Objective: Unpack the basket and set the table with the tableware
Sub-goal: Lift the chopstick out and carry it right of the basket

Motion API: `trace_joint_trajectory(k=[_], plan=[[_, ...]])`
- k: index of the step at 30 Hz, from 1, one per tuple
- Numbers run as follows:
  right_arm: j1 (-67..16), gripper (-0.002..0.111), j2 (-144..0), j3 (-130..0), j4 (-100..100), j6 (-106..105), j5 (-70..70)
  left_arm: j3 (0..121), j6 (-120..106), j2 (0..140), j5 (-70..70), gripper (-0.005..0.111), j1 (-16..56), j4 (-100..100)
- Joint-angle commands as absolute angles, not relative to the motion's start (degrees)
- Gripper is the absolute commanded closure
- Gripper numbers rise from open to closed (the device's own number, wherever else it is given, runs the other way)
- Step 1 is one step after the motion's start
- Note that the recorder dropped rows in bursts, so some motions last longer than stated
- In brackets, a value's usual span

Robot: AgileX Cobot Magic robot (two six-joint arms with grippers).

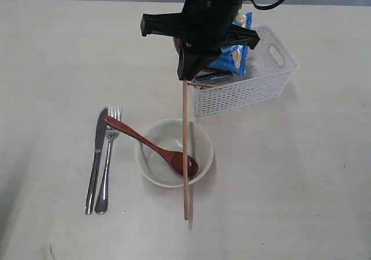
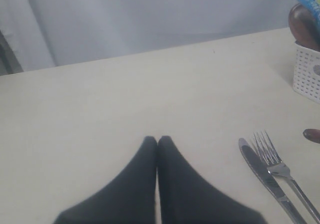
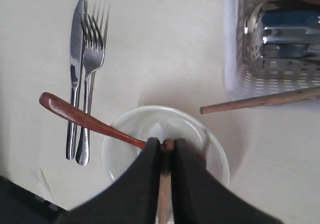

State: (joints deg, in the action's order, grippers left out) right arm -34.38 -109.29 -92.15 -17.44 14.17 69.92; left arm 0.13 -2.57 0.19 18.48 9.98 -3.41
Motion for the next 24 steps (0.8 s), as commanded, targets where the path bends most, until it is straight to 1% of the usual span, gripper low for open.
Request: trace_joint_trajectory(k=[1,7,13,18,24], plan=[[-34.1,0.109,-108.9,-92.5,-16.1,12.6,70.0,0.0,-2.5,0.0,18.5,0.107,9.8,-2.9],[-34.1,0.109,-105.5,-91.2,-11.5,6.8,70.0,0.0,-2.5,0.0,18.5,0.107,9.8,-2.9],[-34.1,0.109,-99.3,-88.2,2.6,9.3,70.0,0.0,-2.5,0.0,18.5,0.107,9.8,-2.9],[-34.1,0.109,-95.6,-80.4,13.8,12.6,70.0,0.0,-2.5,0.0,18.5,0.107,9.8,-2.9],[-34.1,0.109,-95.8,-69.5,16.2,8.3,70.0,0.0,-2.5,0.0,18.5,0.107,9.8,-2.9]])
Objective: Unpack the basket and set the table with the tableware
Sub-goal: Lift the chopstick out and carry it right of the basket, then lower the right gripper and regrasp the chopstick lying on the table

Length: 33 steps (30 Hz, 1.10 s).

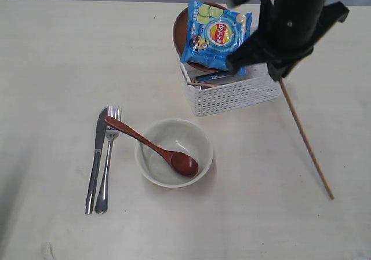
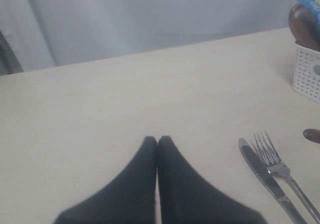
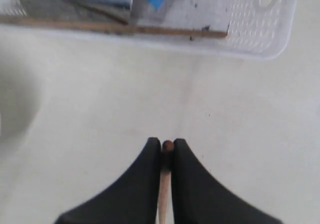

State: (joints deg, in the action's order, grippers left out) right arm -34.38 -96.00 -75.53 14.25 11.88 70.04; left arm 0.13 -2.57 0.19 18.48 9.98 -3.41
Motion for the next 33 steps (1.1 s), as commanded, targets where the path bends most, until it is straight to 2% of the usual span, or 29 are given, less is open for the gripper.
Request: trace_joint_trajectory(k=[1,9,15,18,20,25,26,33], plan=[[-34.1,0.109,-95.8,-67.7,16.9,7.3,70.0,0.0,-2.5,0.0,18.5,0.107,9.8,-2.9],[-34.1,0.109,-95.8,-58.5,18.2,1.4,58.3,0.0,-2.5,0.0,18.5,0.107,9.8,-2.9],[-34.2,0.109,-95.8,-55.2,18.1,1.2,45.0,0.0,-2.5,0.0,18.5,0.107,9.8,-2.9],[-34.2,0.108,-95.8,-54.8,18.1,0.6,43.1,0.0,-2.5,0.0,18.5,0.107,9.8,-2.9],[-34.2,0.103,-95.8,-54.8,18.1,0.3,43.9,0.0,-2.5,0.0,18.5,0.107,9.8,-2.9],[-34.2,0.070,-95.8,-54.6,18.3,0.3,46.4,0.0,-2.5,0.0,18.5,0.107,9.8,-2.9],[-34.2,0.067,-95.8,-54.6,18.3,0.3,46.9,0.0,-2.5,0.0,18.5,0.107,9.8,-2.9],[-34.2,0.068,-95.4,-54.5,17.6,-2.9,56.4,0.0,-2.5,0.0,18.5,0.107,9.8,-2.9]])
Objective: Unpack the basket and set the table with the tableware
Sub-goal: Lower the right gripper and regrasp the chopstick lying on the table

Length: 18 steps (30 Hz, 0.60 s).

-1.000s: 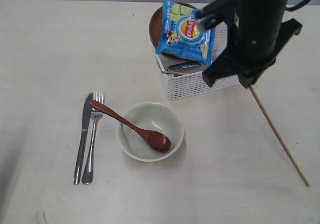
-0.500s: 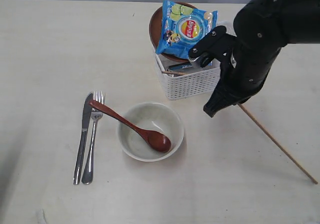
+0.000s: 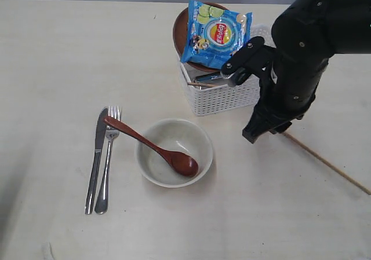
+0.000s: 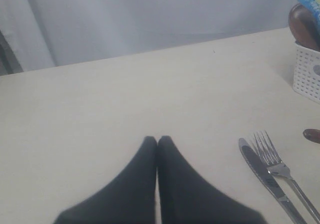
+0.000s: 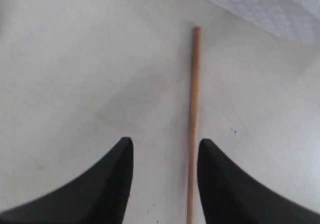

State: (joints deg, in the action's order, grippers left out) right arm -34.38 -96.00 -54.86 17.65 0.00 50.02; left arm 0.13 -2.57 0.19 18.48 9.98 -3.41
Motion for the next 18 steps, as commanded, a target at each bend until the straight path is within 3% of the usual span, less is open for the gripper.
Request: trace_joint_trajectory(k=[1,4,13,18], plan=[[-34.2,0.068,-95.5,-54.2,17.2,-4.4,58.6,0.0,-2.5,0.0,18.5,0.107,9.8,-2.9],[-33.3,0.068,-95.8,-52.5,17.7,-7.7,61.7,0.0,-2.5,0.0,18.5,0.107,9.8,-2.9],[-22.6,0.068,-95.8,-50.4,9.7,-11.7,50.2,0.0,-2.5,0.0,18.5,0.107,9.8,-2.9],[-20.7,0.068,-95.9,-48.4,7.8,-17.8,46.6,0.0,-2.5,0.0,18.5,0.107,9.8,-2.9]])
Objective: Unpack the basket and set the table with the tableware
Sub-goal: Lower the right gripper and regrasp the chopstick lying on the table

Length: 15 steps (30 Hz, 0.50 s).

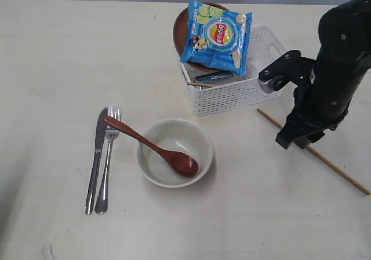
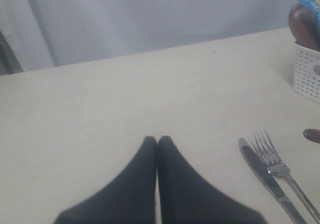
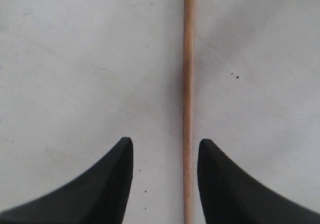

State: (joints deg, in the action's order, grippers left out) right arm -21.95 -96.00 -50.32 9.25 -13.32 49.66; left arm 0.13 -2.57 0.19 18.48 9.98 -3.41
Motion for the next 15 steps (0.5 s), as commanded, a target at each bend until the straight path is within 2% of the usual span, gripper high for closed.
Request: trace_joint_trajectory(k=[1,15], plan=[[-20.7,0.068,-96.4,-47.7,8.1,-18.0,45.9,0.0,-2.5,0.0,18.5,0.107,9.8,-2.9],[-20.7,0.068,-102.9,-45.9,10.2,-16.0,38.6,0.0,-2.5,0.0,18.5,0.107,9.8,-2.9]])
